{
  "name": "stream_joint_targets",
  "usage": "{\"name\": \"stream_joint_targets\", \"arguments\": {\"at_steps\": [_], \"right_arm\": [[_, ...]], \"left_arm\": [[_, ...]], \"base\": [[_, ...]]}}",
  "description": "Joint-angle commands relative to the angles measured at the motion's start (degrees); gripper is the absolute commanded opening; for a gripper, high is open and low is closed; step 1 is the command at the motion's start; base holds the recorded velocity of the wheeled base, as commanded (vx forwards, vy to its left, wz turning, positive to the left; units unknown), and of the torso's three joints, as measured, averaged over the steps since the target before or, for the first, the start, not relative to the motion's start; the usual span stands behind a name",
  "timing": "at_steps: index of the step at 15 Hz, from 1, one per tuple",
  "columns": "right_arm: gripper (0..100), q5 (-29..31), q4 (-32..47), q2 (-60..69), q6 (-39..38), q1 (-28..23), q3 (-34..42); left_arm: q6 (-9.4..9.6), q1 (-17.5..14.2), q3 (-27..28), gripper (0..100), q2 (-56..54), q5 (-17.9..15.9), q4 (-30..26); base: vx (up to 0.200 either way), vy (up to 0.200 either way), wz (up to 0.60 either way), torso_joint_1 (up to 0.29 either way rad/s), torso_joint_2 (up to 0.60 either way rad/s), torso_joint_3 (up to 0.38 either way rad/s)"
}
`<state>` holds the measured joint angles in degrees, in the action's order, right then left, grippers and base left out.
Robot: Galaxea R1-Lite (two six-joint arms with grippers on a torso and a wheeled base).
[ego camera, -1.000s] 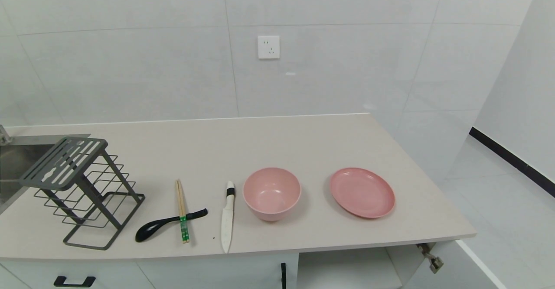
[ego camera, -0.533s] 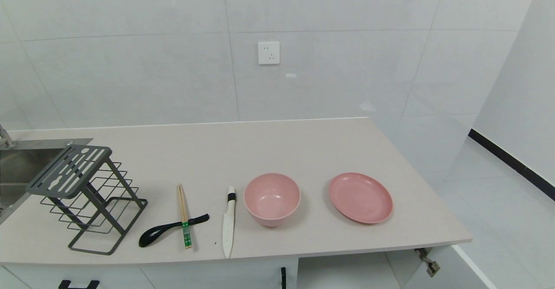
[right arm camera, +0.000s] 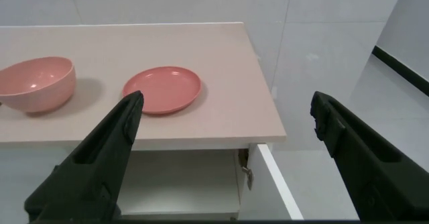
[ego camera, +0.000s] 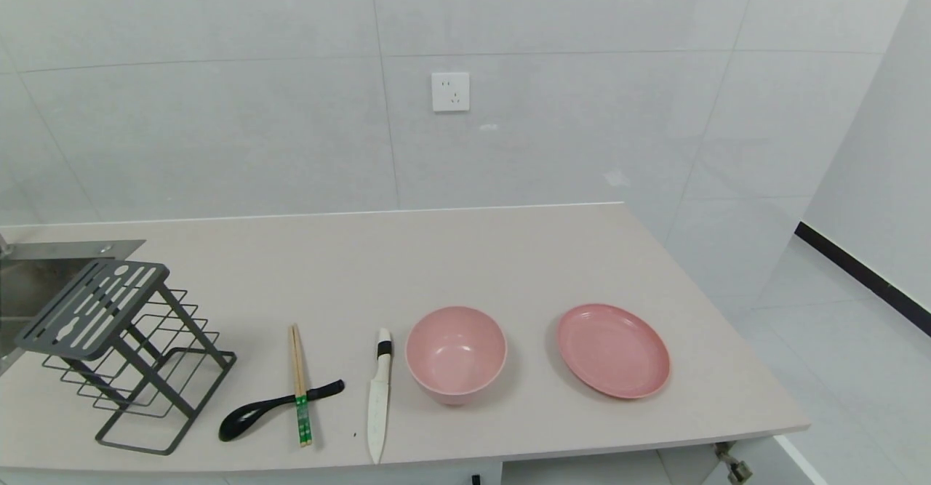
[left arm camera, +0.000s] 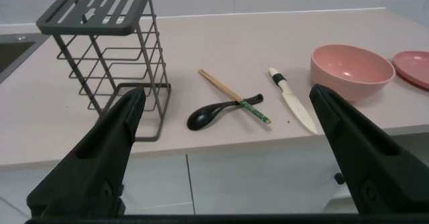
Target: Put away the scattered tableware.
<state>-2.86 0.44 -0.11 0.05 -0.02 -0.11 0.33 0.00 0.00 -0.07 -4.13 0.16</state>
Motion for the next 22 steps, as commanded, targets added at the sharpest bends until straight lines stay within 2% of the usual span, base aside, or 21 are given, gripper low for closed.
{"name": "stream_joint_targets", "arguments": {"at_steps": [1,4,11,13,14,15,18,22], "right_arm": [[100,-0.04,0.00,0.02,-0.05,0.02,0.02],[100,-0.04,-0.09,0.02,0.48,0.02,-0.07],[100,-0.04,-0.79,0.11,0.13,0.02,0.11],[100,-0.04,-12.30,0.11,0.39,-0.06,-0.07],[100,-0.56,-14.33,0.02,0.57,-0.06,-0.86],[100,-2.23,-13.01,-0.42,0.13,0.02,-3.14],[100,-9.35,-1.67,-8.77,-0.84,3.36,-11.49],[100,-10.32,-1.23,-25.55,-0.66,7.93,-15.10]], "left_arm": [[0.02,0.00,0.00,100,0.07,0.00,0.02],[0.11,0.00,0.00,100,0.07,0.00,0.02],[0.29,0.00,0.00,100,0.07,-0.09,0.02],[0.29,0.00,0.00,100,0.07,-0.09,0.02],[0.37,0.00,0.00,100,0.07,-0.09,0.02],[0.37,0.00,0.00,100,0.07,-0.09,0.02],[0.37,0.00,0.00,100,0.07,-0.09,0.02],[0.37,0.00,0.00,100,0.07,-0.09,0.02]], "base": [[0.000,0.000,0.00,0.290,-0.03,0.251],[0.000,0.000,0.00,0.133,-0.01,0.116],[0.000,0.000,0.00,0.000,0.00,0.000],[0.000,0.000,0.00,0.000,0.00,0.000],[0.000,0.000,0.00,0.000,0.00,0.000],[0.000,0.000,0.00,0.000,0.00,0.000],[0.000,0.000,0.00,0.000,0.00,0.000],[0.000,0.000,0.00,0.000,0.00,0.000]]}}
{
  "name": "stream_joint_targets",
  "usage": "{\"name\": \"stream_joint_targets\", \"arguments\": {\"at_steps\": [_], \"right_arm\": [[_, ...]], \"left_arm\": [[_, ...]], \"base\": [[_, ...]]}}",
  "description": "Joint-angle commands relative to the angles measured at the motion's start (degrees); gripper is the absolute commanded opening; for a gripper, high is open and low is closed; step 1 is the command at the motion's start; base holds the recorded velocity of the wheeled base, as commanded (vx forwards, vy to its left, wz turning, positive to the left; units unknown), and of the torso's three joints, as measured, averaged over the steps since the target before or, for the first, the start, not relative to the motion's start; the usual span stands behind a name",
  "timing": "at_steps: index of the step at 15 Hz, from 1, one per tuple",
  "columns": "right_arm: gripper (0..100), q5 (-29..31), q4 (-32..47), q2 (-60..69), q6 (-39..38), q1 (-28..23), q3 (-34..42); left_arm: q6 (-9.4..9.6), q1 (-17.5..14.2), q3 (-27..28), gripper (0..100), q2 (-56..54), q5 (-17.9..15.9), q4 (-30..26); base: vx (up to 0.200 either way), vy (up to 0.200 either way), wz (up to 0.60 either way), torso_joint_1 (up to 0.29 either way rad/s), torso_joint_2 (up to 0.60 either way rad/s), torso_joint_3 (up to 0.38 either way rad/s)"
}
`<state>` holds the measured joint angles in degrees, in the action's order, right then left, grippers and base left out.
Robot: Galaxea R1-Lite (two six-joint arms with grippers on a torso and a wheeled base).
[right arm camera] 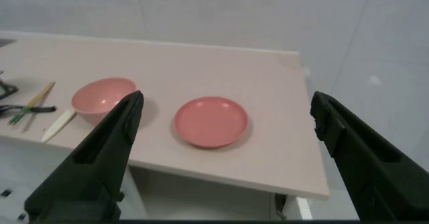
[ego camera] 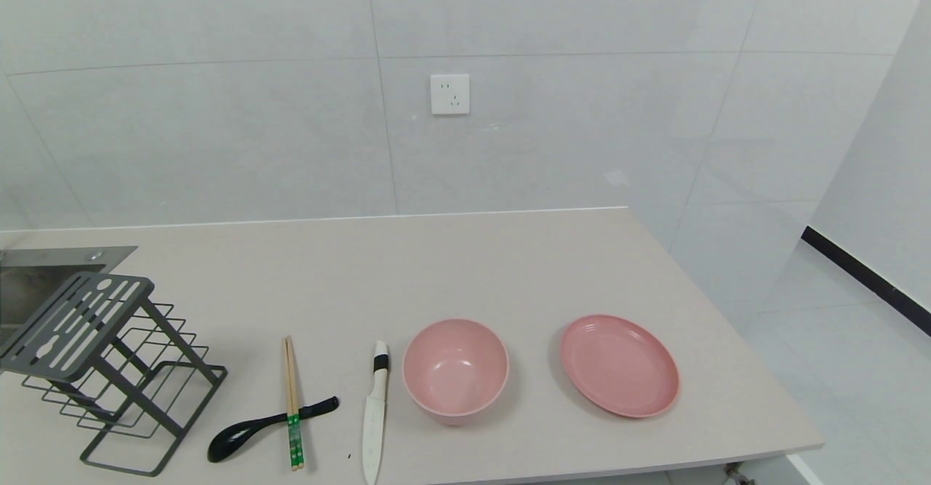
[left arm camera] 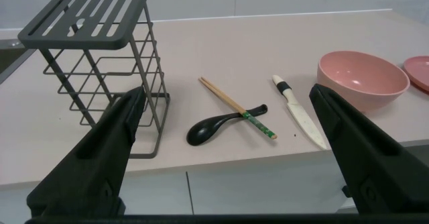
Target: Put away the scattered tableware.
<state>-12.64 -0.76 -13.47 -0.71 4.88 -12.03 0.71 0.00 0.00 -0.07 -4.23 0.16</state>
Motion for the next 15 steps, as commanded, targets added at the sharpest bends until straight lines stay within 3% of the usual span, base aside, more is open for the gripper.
{"name": "stream_joint_targets", "arguments": {"at_steps": [1,3,5,8,10,13,15], "right_arm": [[100,-0.54,-0.74,-15.36,0.27,3.47,-4.49],[100,-1.60,-8.12,-30.39,1.67,3.74,-8.62],[100,-1.68,-12.34,-37.15,3.78,3.65,-7.92],[100,-1.95,-13.92,-44.45,6.24,3.91,-13.28],[100,-6.08,-13.66,-48.40,6.16,4.26,-17.59],[100,-7.13,-13.66,-55.96,7.30,4.09,-16.71],[100,-3.71,-14.01,-58.51,10.29,2.51,-15.30]], "left_arm": [[0.00,0.00,0.00,100,0.07,0.01,0.02],[0.00,0.00,0.00,100,0.07,0.10,0.02],[0.00,0.00,0.00,100,0.07,0.19,0.02],[-0.09,0.00,0.00,100,0.07,0.19,-0.07],[-0.09,0.00,0.00,100,0.07,0.28,-0.07],[-0.09,0.00,0.00,100,0.07,0.28,0.02],[-0.09,0.00,0.00,100,0.07,0.28,-0.07]], "base": [[0.000,0.000,0.00,0.000,0.00,0.000],[0.000,0.000,0.00,0.000,0.00,0.000],[0.000,0.000,0.00,0.000,0.00,0.000],[0.000,0.000,0.00,0.000,0.00,0.000],[0.000,0.000,0.00,0.000,0.00,0.000],[0.000,0.000,0.00,0.000,0.00,0.000],[0.000,0.000,0.00,0.000,0.00,0.000]]}}
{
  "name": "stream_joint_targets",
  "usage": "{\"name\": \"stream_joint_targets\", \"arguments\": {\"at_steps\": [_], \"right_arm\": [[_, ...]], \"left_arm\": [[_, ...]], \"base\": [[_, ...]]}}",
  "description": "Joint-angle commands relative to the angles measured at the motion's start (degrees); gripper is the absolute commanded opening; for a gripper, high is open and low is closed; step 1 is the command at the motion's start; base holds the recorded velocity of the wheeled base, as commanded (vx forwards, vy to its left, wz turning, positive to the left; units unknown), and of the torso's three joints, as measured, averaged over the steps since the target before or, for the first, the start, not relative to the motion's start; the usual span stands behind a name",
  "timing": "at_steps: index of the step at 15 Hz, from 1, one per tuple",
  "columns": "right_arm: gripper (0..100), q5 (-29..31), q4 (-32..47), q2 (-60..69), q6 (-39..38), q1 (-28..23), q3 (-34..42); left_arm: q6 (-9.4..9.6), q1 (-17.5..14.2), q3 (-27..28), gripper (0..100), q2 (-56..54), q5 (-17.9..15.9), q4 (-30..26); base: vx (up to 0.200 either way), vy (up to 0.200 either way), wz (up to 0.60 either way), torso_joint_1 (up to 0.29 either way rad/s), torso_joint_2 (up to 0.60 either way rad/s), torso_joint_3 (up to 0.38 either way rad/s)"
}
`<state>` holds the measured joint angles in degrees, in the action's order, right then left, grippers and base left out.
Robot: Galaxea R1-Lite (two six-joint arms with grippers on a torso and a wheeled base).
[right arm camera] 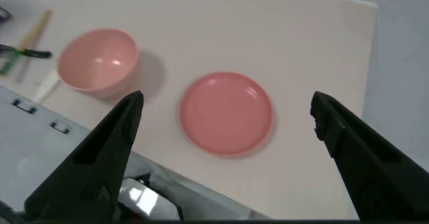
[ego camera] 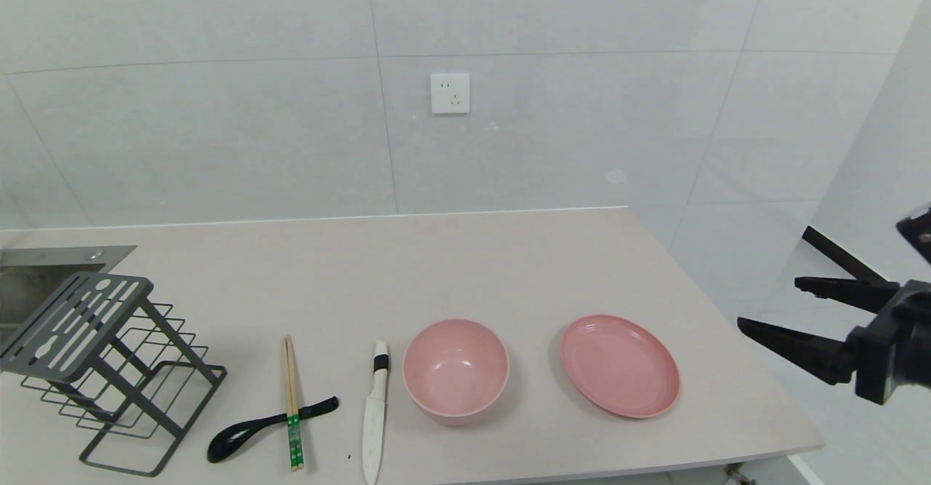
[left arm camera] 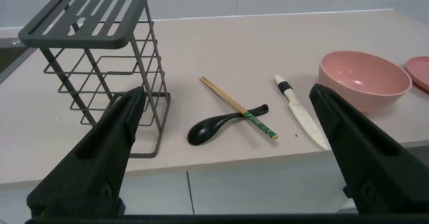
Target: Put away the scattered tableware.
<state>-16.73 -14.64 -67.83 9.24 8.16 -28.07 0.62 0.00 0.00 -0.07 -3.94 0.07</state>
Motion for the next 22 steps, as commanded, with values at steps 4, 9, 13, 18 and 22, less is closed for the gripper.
{"name": "stream_joint_targets", "arguments": {"at_steps": [4,9,13,18,22], "right_arm": [[100,0.99,-2.94,-8.81,0.95,-3.50,4.08],[100,1.08,-21.48,-20.94,1.57,-4.38,11.20],[100,0.99,-25.96,-28.24,1.48,-4.29,11.20],[100,0.99,-29.13,-35.36,1.57,-4.11,11.11],[100,0.99,-30.62,-39.93,1.48,-3.94,10.23]], "left_arm": [[-0.01,0.00,0.00,100,0.07,-0.02,0.10],[-0.01,0.00,0.00,100,0.07,-0.02,0.01],[-0.01,0.00,0.00,100,0.07,-0.02,0.01],[-0.01,0.00,0.00,100,0.07,-0.02,0.01],[-0.01,0.00,0.00,100,0.07,-0.02,0.01]], "base": [[0.000,0.000,0.00,0.000,0.00,0.000],[0.000,0.000,0.00,0.000,0.00,0.000],[0.000,0.000,0.00,0.000,0.00,0.000],[0.000,0.000,0.00,0.000,0.00,0.000],[0.000,0.000,0.00,0.000,0.00,0.000]]}}
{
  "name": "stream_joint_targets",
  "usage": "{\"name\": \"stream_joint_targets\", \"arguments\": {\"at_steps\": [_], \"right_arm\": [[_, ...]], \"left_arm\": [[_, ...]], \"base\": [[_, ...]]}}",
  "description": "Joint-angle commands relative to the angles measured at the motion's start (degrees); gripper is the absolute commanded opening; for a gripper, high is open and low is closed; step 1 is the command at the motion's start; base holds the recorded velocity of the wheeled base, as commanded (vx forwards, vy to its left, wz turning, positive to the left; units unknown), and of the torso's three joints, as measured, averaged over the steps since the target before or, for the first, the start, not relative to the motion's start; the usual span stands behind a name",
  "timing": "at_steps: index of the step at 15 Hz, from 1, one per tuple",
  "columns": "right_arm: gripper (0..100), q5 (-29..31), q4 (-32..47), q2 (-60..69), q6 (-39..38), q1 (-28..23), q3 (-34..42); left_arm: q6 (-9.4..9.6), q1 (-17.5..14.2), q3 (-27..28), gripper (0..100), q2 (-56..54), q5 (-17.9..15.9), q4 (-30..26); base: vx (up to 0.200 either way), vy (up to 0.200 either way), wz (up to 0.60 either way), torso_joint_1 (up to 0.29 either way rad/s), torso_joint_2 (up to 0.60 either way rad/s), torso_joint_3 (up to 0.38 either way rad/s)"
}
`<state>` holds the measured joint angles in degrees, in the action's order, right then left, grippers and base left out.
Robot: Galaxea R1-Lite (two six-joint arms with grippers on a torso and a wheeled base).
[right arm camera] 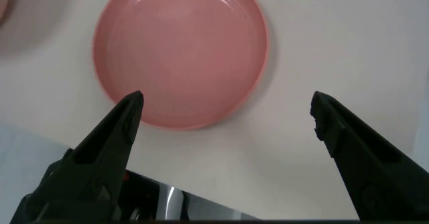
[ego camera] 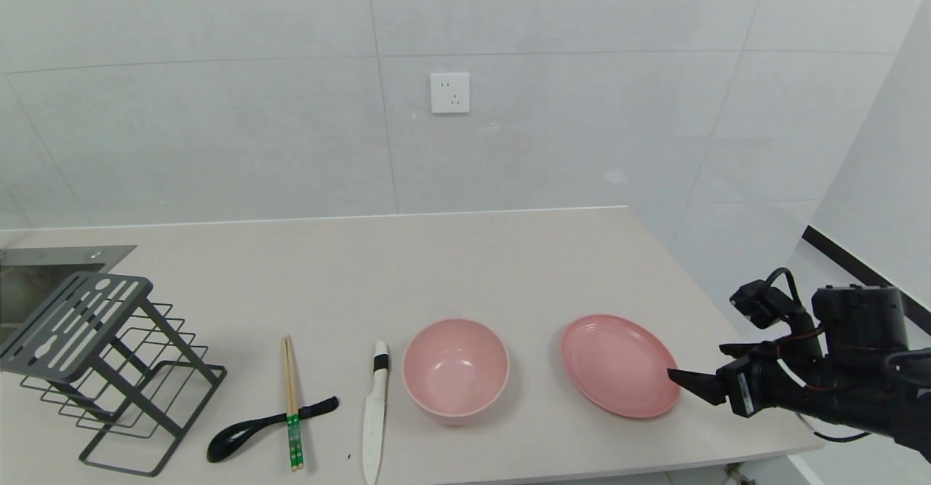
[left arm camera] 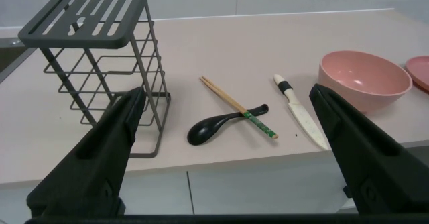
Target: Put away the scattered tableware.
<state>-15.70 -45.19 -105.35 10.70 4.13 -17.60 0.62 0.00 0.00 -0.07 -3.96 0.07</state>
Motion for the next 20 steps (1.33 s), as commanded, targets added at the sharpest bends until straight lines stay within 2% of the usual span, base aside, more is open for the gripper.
{"name": "stream_joint_targets", "arguments": {"at_steps": [1,5,9,20], "right_arm": [[100,-0.03,-0.07,-3.37,0.02,0.09,-0.59],[100,-0.12,-2.71,-8.03,-0.16,0.09,-1.91],[100,-0.03,-3.50,-12.95,-0.42,0.26,-7.01],[100,-0.12,-5.61,-21.21,-1.21,0.61,-10.87]], "left_arm": [[-0.01,0.00,0.00,100,0.07,0.01,0.01],[-0.01,0.00,0.00,100,0.07,0.01,0.01],[-0.01,0.00,0.00,100,0.07,0.01,0.01],[-0.01,0.00,0.00,100,0.07,0.01,0.01]], "base": [[0.000,0.000,0.00,0.000,0.00,0.000],[0.000,0.000,0.00,0.000,0.00,0.000],[0.000,0.000,0.00,0.000,0.00,0.000],[0.000,0.000,0.00,0.000,0.00,0.000]]}}
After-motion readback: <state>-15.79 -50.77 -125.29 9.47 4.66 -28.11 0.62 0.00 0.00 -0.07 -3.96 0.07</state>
